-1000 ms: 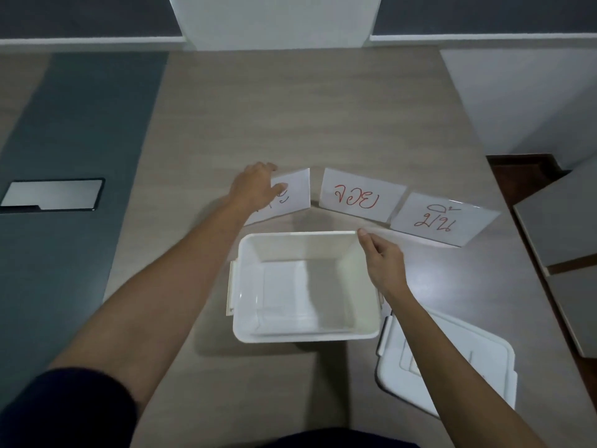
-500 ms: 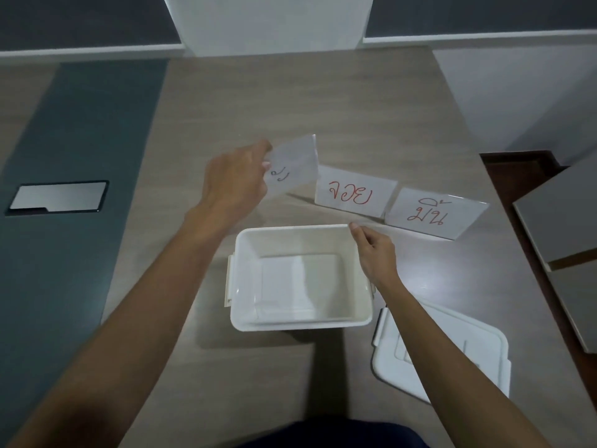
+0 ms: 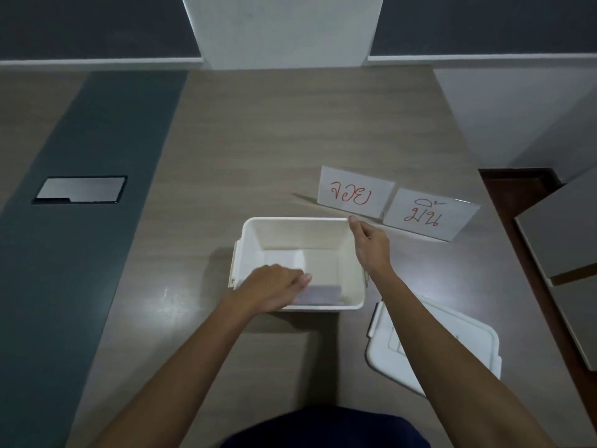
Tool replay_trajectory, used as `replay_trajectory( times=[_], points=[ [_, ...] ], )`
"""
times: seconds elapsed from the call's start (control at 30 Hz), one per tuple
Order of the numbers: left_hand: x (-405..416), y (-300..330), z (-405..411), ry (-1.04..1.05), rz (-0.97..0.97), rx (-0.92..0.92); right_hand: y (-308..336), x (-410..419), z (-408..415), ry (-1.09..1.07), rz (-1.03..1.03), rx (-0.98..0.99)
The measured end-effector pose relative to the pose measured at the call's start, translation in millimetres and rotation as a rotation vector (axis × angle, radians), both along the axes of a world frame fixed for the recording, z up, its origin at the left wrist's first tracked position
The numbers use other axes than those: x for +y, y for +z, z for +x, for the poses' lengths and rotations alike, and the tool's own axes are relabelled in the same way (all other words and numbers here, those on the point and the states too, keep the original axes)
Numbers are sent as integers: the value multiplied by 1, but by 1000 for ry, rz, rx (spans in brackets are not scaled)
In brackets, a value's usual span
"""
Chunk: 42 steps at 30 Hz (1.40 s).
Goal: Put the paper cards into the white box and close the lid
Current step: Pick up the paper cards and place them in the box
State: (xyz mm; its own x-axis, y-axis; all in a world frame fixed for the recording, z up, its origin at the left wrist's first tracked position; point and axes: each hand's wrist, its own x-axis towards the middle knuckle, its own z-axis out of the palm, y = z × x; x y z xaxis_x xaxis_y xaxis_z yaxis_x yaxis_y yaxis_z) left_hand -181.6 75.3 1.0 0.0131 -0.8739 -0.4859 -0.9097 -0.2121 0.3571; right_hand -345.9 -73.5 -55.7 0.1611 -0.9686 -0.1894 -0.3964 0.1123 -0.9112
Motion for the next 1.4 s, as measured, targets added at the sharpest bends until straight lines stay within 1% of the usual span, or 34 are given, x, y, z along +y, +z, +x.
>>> replay_trajectory(
  times=[0.07,0.2,0.27,0.3,0.37,0.43,0.47,0.5,0.53,0.57,0.6,0.63,0.67,0.73,0.77,0.8,0.87,0.93,1.03,1.1,1.2,1.3,1.33,1.4],
  points=[
    [7,-7,-4,67,130,127,0,1,1,4,2,8],
    [8,-14,-2,121,139,179,0,1,-1,19,-9,22],
    [8,-17,2,171,100,266,-1,0,-1,30,-10,34],
    [7,-18,6,199,17,302,-1,-1,-1,35,-13,44],
    [7,-22,15,283,-265,293,-1,-5,-2,41,-23,66],
    [4,-27,27,377,-590,194,1,-12,-2,56,-12,87],
    [3,-29,34,418,-692,113,3,-16,-2,65,14,84],
    [1,-31,40,467,-729,36,6,-22,-1,77,46,62],
    [0,-37,46,537,-698,1,10,-30,3,87,59,35],
    [0,-39,49,627,-610,21,16,-37,8,92,41,35],
    [0,-42,51,725,-499,89,21,-46,14,87,-19,65],
    [-1,-46,51,804,-412,179,26,-56,20,83,-113,131],
    [-1,-50,51,851,-368,264,27,-68,27,98,-218,215],
    [-1,-54,49,884,-371,375,29,-91,39,186,-368,412],
    [-1,-55,48,901,-394,409,28,-103,44,246,-397,522],
    [-2,-55,47,924,-407,436,27,-114,48,302,-392,633],
    [-5,-56,49,960,-412,473,24,-131,54,379,-312,809],
    [-9,-55,49,964,-408,510,20,-139,54,385,-258,872],
    [-14,-56,52,974,-421,558,18,-139,53,344,-277,859],
    [-17,-57,52,992,-434,584,20,-132,52,313,-331,790],
    [-19,-55,52,1005,-445,610,41,-111,55,216,-455,535],
    [-19,-56,53,1008,-453,612,80,-74,57,192,-612,262],
    [-18,-57,53,1012,-458,612,91,-59,56,206,-638,212],
    [-19,-58,54,1022,-469,618,105,-28,50,269,-696,184]
  ],
)
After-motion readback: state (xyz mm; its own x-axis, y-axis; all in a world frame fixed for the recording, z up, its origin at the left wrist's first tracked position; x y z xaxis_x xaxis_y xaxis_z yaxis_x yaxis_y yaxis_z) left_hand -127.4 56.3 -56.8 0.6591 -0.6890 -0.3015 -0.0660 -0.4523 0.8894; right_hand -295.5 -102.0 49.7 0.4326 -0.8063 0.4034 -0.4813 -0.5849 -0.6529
